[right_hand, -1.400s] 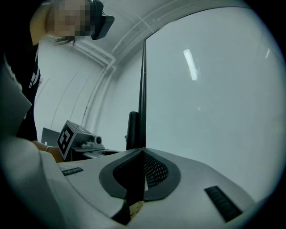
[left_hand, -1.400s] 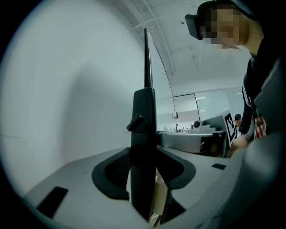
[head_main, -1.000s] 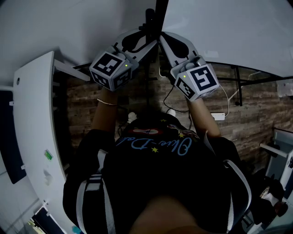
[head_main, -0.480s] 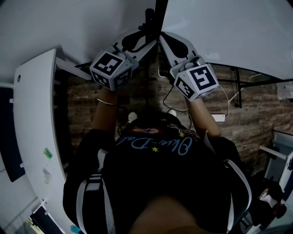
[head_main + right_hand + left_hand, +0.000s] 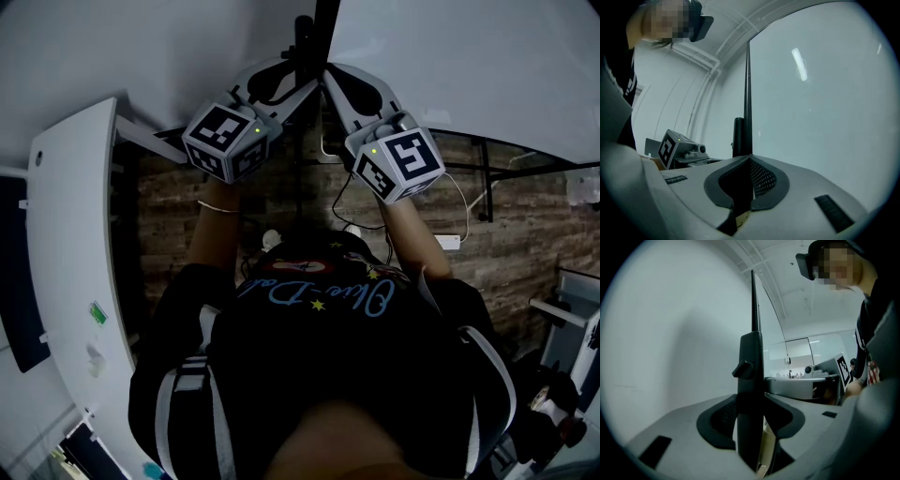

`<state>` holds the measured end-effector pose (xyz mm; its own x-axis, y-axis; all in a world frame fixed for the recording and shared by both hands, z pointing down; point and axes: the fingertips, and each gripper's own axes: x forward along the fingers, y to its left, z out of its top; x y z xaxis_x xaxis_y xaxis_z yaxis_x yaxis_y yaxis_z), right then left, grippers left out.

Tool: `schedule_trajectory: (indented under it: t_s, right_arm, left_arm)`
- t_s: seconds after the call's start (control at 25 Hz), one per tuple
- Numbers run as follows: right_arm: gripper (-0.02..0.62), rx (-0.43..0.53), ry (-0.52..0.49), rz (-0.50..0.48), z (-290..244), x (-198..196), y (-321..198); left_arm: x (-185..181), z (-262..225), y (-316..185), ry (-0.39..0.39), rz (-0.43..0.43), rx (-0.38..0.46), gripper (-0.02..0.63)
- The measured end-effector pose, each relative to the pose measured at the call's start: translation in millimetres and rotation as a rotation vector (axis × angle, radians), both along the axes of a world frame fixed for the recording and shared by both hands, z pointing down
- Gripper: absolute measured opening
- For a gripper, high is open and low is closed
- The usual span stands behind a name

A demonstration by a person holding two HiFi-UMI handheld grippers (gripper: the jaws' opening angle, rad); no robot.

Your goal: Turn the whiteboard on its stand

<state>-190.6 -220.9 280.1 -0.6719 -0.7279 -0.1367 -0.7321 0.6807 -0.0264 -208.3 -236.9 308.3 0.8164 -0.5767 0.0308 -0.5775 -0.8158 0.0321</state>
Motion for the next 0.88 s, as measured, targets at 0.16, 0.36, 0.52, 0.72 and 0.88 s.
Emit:
schedule_trajectory:
  t_s: [0.16, 0.36, 0.52, 0.72, 0.88]
  right_arm:
    - [0.018, -0.002, -0.003, -0.001, -0.2, 0.0, -0.4]
    - [0.018, -0.002, -0.004, 0.0, -0.2, 0.1, -0.5]
    - [0.018, -0.012, -0.012, -0.01, 0.0, -0.1, -0.7]
    - [0.018, -0.018, -0.01, -0.02, -1.1, -0.1, -0.1]
    - [0.018, -0.027, -0.018, -0.028, -0.8, 0.1, -0.8]
  left_arm:
    - [-0.3, 0.4, -0.5, 0.003, -0.006, 0.0, 0.193]
    - [-0.1, 0.1, -0.7, 0.006, -0.011, -0.002, 0.193]
    - [-0.7, 0.0, -0.9, 0.009, -0.02, -0.003, 0.193]
    - [-0.9, -1.1, -0.3, 0.01, -0.038, 0.002, 0.193]
    - [-1.6, -0.4, -1.0, 0.016, -0.055, 0.002, 0.192]
